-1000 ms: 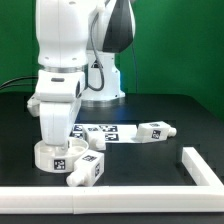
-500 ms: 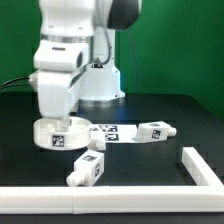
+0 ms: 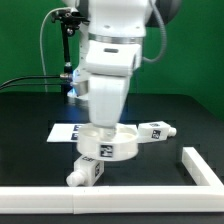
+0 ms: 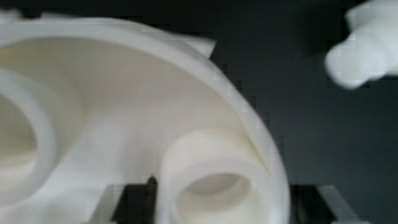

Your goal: Assemble stool

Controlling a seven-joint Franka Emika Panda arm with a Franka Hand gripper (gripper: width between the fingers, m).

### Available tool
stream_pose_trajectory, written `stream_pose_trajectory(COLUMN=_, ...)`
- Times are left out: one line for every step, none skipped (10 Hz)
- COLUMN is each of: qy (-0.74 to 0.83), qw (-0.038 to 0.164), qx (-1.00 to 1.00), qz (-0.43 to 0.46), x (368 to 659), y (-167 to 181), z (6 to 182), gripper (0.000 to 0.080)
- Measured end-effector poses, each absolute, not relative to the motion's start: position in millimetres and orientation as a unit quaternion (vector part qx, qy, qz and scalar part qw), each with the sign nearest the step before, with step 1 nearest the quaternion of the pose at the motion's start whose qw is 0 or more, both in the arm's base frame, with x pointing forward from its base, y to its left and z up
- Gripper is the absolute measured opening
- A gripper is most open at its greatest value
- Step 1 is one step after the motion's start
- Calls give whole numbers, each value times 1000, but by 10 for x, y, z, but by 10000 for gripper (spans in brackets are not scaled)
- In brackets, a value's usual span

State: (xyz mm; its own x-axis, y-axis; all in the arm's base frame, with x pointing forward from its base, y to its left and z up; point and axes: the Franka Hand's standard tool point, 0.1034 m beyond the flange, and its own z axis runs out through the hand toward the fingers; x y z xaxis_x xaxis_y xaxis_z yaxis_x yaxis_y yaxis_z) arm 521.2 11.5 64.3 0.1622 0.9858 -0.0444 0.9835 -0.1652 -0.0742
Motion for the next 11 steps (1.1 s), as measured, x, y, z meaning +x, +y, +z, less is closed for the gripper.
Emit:
stream_pose_trajectory(qy=-649, qw=16, qx=-760, qz=43, x=5179, y=38, z=584, gripper=317)
stream_pose_trajectory(qy=-646, qw=16, qx=-762, qz=43, x=5182, y=38, z=588, gripper=317)
stream_pose_trajectory(qy=-647, qw=17, qx=-762, qz=43, x=5182, y=46, z=586, gripper=317)
stream_pose_trajectory(qy=-646, qw=17, qx=-762, qz=43, x=5179, y=41, z=580, gripper=317)
stream_pose_trajectory(qy=-646, qw=17, qx=-762, qz=44, x=5177, y=41, z=576, gripper=317)
stream_pose_trajectory(qy=-647, qw=18, qx=-761, qz=43, x=5186, y=60, z=567, gripper=317)
stream_pose_trajectory(qy=-653, qw=19, qx=-756, qz=40, x=5254, y=159, z=533, gripper=317)
stream_pose_trajectory(qy=-657, qw=23, qx=-753, qz=40, x=5328, y=244, z=496, gripper=317)
stream_pose_trajectory(qy=-660, qw=25, qx=-750, qz=36, x=5446, y=388, z=459, gripper=317)
stream_pose_trajectory(qy=-670, qw=30, qx=-741, qz=39, x=5486, y=601, z=413, gripper=317)
stream_pose_trajectory(qy=-673, qw=32, qx=-738, qz=38, x=5483, y=636, z=404, gripper=317)
